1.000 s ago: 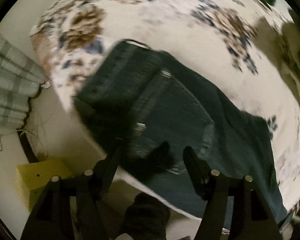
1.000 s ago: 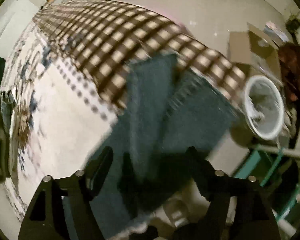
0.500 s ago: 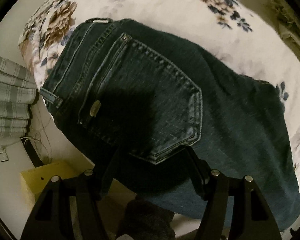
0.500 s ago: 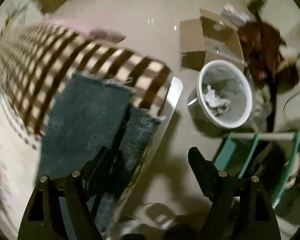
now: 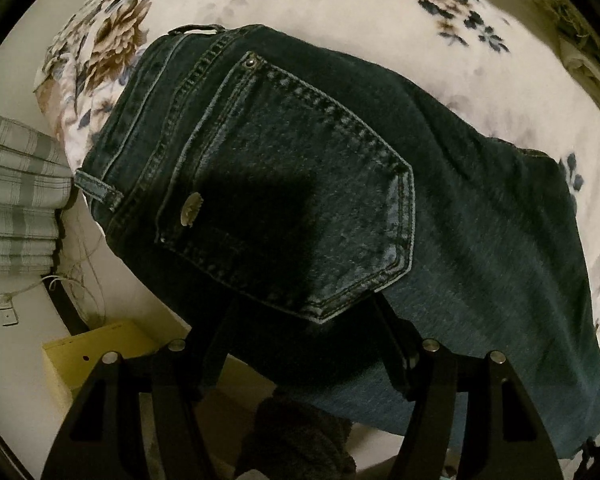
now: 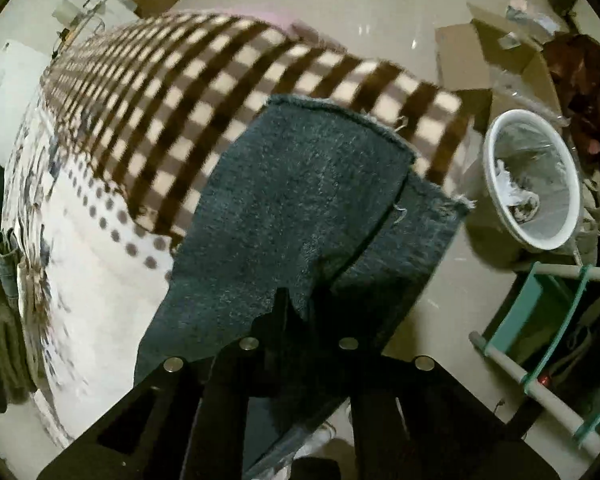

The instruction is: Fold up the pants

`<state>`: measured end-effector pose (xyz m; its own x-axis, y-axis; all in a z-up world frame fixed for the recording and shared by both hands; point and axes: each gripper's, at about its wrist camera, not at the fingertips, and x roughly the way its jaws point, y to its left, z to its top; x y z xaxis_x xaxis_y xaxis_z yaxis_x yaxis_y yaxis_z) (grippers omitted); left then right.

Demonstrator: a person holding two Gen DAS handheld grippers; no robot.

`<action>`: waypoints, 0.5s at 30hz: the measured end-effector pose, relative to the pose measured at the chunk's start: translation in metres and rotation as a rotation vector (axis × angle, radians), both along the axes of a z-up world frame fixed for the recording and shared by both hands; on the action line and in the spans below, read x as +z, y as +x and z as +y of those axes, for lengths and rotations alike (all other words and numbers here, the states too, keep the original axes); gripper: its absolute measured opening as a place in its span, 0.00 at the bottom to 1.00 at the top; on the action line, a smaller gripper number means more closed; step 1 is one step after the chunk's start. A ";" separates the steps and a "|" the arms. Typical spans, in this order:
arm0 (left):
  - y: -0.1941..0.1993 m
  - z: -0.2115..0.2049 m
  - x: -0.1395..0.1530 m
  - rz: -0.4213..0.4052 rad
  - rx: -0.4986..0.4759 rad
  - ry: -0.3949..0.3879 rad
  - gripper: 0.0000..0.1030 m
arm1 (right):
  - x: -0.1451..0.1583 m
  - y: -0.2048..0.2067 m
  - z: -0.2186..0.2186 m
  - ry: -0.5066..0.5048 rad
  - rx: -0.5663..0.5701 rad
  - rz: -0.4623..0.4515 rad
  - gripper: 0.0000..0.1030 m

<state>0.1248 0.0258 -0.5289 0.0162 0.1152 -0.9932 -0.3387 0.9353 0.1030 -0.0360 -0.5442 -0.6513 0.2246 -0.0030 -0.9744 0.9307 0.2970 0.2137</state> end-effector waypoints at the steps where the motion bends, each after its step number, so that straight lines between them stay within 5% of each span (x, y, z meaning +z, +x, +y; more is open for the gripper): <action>1: -0.002 0.003 -0.001 -0.001 0.002 -0.004 0.62 | 0.005 -0.001 0.004 -0.013 -0.007 -0.002 0.08; 4: -0.007 0.013 -0.003 -0.001 0.011 -0.017 0.62 | 0.017 -0.007 0.011 -0.028 -0.024 0.008 0.08; 7: -0.011 0.022 -0.002 0.006 0.022 -0.038 0.62 | -0.005 -0.018 0.005 0.043 -0.037 0.086 0.10; 9: -0.015 0.029 0.004 0.007 0.030 -0.064 0.62 | -0.014 -0.026 -0.001 0.100 -0.046 0.116 0.22; 11: -0.016 0.034 0.012 -0.004 0.021 -0.079 0.62 | 0.000 -0.019 0.003 0.066 -0.018 0.161 0.37; 15: -0.011 0.050 0.021 -0.042 -0.033 -0.040 0.62 | 0.059 0.038 0.060 0.005 0.177 0.116 0.49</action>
